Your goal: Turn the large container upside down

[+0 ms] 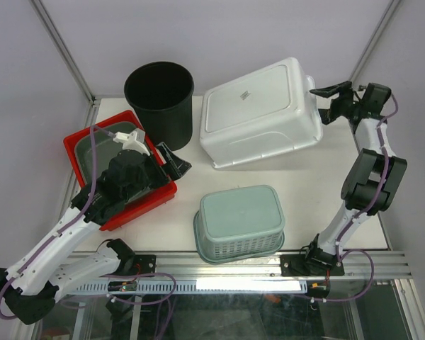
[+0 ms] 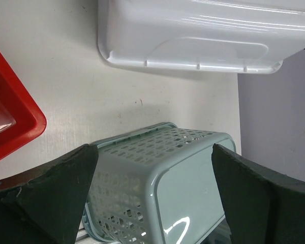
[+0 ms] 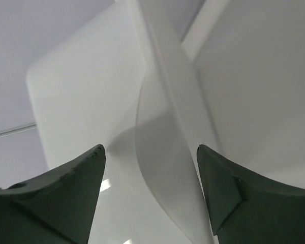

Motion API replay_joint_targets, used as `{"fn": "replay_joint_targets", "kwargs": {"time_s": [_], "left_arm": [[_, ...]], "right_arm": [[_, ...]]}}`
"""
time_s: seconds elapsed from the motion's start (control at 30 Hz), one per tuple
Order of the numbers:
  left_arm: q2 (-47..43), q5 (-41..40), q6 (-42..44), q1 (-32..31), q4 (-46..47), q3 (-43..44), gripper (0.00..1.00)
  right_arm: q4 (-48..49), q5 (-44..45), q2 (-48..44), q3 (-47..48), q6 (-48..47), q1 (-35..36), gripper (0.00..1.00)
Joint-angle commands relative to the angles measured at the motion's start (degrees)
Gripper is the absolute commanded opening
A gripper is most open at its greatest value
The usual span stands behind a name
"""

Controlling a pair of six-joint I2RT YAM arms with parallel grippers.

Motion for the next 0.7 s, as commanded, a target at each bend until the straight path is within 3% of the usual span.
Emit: {"fn": "replay_joint_targets", "kwargs": {"time_s": [0.0, 0.3, 0.5, 0.67], "left_arm": [[-0.4, 1.1, 1.4, -0.2, 3.5, 1.3, 0.99], [1.9, 2.2, 2.4, -0.2, 4.7, 2.2, 0.99], [2.0, 3.5, 3.0, -0.2, 5.1, 1.6, 0.99], [-0.5, 16.7, 4.2, -0.5, 3.8, -2.3, 0.99]], "right_arm": [[-36.8, 17.3, -0.3, 13.4, -35.4, 1.0, 0.77], [-46.9, 46.9, -1.8, 19.7, -44.0, 4.6, 0.84], [-46.9, 52.4, -5.4, 20.6, -44.4, 7.8, 0.84], [-40.7, 47.9, -15.0, 16.2, -50.3, 19.6, 0.82]]}}
